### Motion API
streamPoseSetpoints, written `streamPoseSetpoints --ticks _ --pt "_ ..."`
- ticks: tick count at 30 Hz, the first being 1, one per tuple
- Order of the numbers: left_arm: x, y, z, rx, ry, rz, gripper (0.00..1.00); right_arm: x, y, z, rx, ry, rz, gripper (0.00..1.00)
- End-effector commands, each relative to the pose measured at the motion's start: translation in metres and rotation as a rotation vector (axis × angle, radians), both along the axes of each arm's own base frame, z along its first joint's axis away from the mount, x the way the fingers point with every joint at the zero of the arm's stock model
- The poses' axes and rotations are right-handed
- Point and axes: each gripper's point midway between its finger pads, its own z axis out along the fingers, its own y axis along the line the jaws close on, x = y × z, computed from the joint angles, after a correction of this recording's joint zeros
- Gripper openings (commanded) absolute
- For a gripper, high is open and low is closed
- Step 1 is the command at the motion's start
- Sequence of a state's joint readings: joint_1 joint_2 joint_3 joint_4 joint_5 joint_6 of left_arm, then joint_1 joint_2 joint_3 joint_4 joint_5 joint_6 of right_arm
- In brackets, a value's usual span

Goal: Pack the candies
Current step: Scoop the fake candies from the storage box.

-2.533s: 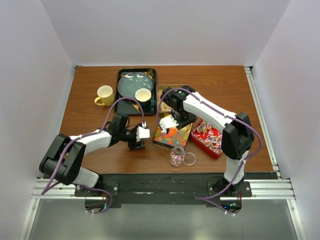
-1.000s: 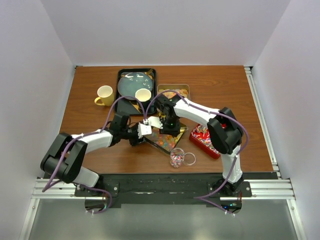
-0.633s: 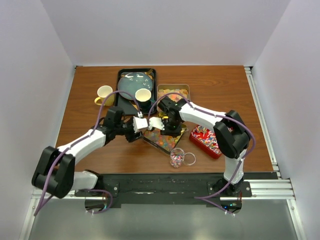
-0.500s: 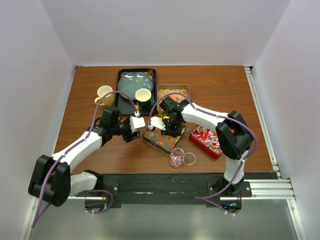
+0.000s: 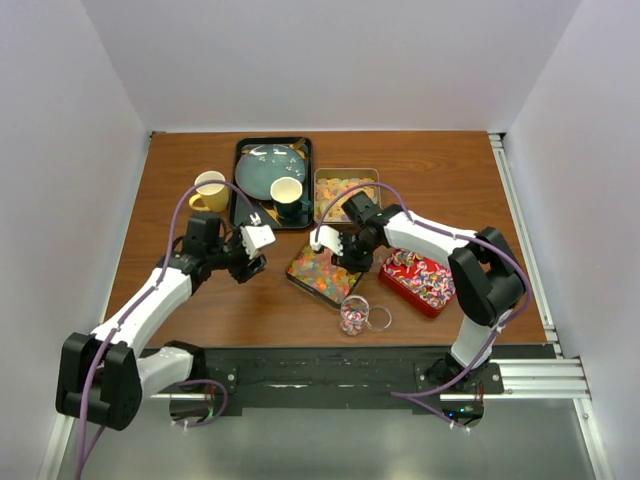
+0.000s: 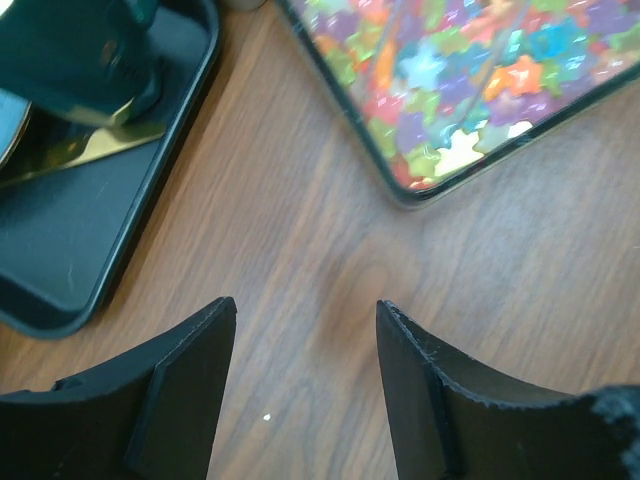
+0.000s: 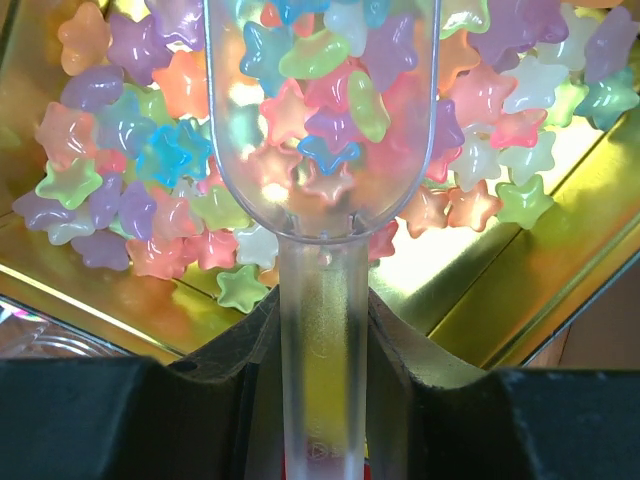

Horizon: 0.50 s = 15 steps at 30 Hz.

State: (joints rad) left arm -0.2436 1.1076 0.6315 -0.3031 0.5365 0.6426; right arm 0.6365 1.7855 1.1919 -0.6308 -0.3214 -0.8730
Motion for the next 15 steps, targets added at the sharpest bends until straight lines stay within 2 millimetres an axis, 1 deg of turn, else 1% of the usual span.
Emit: streamPoseSetpoints --ticks 1,5,6,8,9,10,11,12,13,15 --pt "0.021 0.010 0.017 -0.010 -0.029 0.061 0.63 -0.005 0.009 0.012 0.121 -0.022 0.007 0.00" --pt "0.029 0.021 0.016 0.001 -0.026 0.092 0.64 -0.008 0.005 0.012 0.154 -0.032 -0.002 0.00" --pt "0.030 0.023 0.015 0.003 -0.022 0.100 0.64 -0.012 0.004 0.009 0.165 -0.019 -0.006 0.00" --pt "0.033 0.029 0.012 0.013 -0.012 0.114 0.64 -0.010 0.006 0.014 0.200 -0.037 -0.008 0.00" --pt "0.034 0.032 0.012 0.019 -0.011 0.120 0.64 -0.015 0.005 0.011 0.213 -0.023 -0.012 0.00" --pt "0.035 0.033 0.009 0.024 -0.001 0.123 0.64 -0.011 0.008 0.013 0.237 -0.049 -0.014 0.00" --pt "0.035 0.034 0.010 0.028 -0.001 0.119 0.64 -0.011 0.009 0.016 0.253 -0.058 -0.020 0.00" --pt "0.035 0.035 0.009 0.032 0.006 0.119 0.64 -0.016 0.008 0.013 0.264 -0.051 -0.021 0.00" --pt "0.036 0.035 0.010 0.036 0.013 0.118 0.64 -0.012 0.009 0.015 0.285 -0.067 -0.026 0.00" --pt "0.037 0.037 0.009 0.050 0.017 0.118 0.64 -0.013 0.008 0.017 0.305 -0.083 -0.034 0.00"
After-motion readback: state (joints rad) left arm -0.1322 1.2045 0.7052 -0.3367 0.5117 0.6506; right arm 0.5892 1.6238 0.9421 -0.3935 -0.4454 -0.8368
